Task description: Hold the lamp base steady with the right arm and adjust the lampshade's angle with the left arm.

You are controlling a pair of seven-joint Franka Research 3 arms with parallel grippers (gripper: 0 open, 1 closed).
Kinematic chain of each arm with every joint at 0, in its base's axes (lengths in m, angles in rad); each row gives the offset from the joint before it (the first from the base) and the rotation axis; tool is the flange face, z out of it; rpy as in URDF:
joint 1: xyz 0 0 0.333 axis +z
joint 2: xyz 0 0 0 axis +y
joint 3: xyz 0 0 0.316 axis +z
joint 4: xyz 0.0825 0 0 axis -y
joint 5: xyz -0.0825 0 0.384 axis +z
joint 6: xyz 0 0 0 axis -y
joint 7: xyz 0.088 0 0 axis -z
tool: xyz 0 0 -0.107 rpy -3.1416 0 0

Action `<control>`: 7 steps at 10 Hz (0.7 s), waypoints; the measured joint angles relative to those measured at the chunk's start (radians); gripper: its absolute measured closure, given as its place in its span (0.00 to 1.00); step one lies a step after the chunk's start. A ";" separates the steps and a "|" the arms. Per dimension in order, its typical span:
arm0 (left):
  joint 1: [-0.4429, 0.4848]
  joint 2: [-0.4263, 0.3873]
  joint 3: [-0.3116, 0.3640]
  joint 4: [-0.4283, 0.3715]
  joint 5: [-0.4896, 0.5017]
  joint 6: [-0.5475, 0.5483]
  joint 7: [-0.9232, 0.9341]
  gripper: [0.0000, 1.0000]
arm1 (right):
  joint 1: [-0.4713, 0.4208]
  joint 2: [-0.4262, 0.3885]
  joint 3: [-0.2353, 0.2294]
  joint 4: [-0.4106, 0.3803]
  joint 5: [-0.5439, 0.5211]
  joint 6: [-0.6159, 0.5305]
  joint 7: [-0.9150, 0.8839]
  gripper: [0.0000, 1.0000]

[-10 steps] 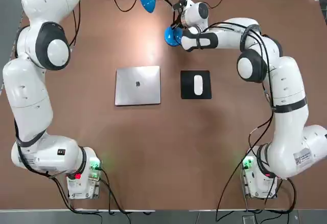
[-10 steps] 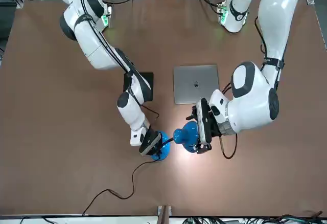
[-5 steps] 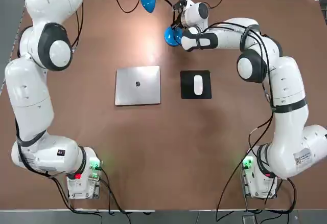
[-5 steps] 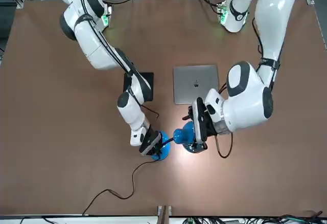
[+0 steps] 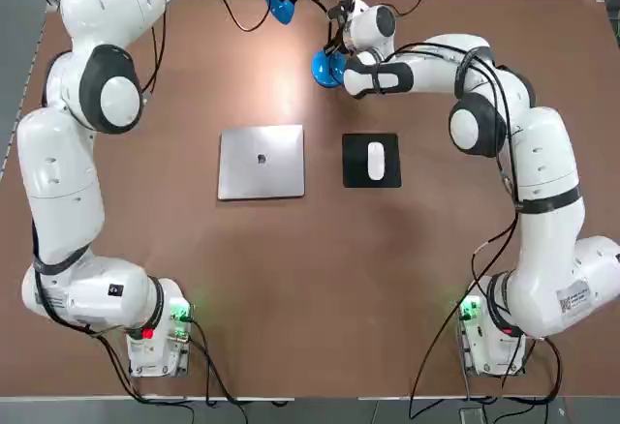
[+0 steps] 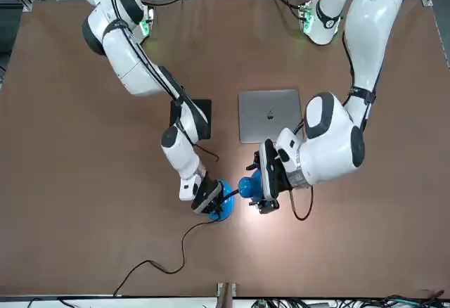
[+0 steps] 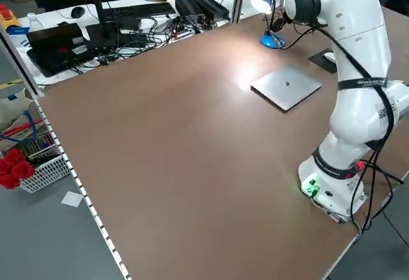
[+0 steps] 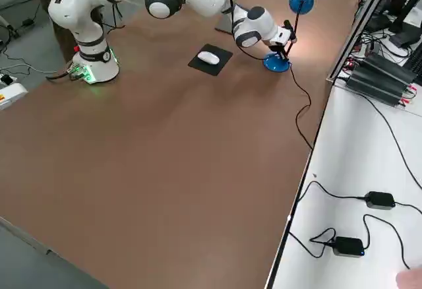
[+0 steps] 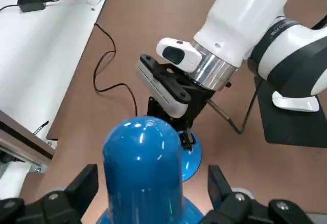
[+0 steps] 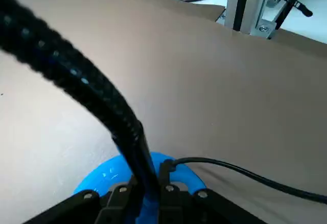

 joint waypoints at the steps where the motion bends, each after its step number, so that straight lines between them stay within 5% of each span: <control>1: 0.000 0.004 0.000 0.000 -0.002 0.001 0.001 0.06 | 0.000 0.000 0.000 -0.001 0.000 0.002 0.000 0.85; 7: 0.002 0.020 0.001 0.000 -0.047 0.003 0.002 0.23 | 0.001 0.000 -0.002 -0.001 0.000 0.004 0.000 0.85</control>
